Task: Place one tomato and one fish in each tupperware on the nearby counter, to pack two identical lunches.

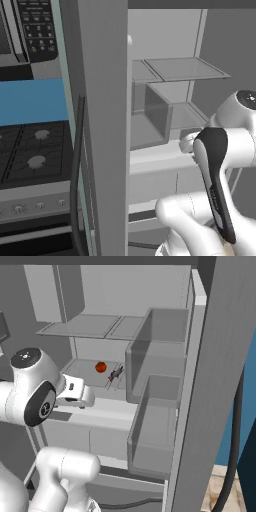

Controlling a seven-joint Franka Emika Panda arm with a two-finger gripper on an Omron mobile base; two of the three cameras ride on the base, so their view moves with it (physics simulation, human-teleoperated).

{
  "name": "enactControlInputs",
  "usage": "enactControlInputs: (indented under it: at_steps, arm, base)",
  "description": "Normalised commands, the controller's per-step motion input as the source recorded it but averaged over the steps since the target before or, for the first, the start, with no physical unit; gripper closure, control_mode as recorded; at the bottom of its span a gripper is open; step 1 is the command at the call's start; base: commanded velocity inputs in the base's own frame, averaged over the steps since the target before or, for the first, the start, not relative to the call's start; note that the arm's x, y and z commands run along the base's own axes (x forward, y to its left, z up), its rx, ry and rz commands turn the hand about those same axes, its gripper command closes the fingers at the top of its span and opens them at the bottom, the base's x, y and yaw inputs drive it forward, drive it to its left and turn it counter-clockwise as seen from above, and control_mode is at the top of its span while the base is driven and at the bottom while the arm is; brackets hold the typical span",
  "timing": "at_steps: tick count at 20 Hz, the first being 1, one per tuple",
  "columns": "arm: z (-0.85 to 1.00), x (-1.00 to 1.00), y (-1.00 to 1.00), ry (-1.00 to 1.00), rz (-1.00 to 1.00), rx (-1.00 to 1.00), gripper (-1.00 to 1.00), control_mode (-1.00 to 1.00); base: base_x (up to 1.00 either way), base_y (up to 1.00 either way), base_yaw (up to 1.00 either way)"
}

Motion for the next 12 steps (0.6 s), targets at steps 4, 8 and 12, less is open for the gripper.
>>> enactControlInputs:
  at_steps: [4,8,12]
  arm:
    - [0.0,0.64,0.01,0.0,0.0,0.01,-1.0,-1.0]
    - [0.0,0.69,0.0,-0.01,0.0,0.0,-1.0,-1.0]
    - [-0.07,0.66,0.0,-0.06,0.0,0.0,-1.0,-1.0]
  base:
    - [0.0,0.0,0.0]
    - [0.0,0.0,0.0]
    - [0.0,0.0,0.0]
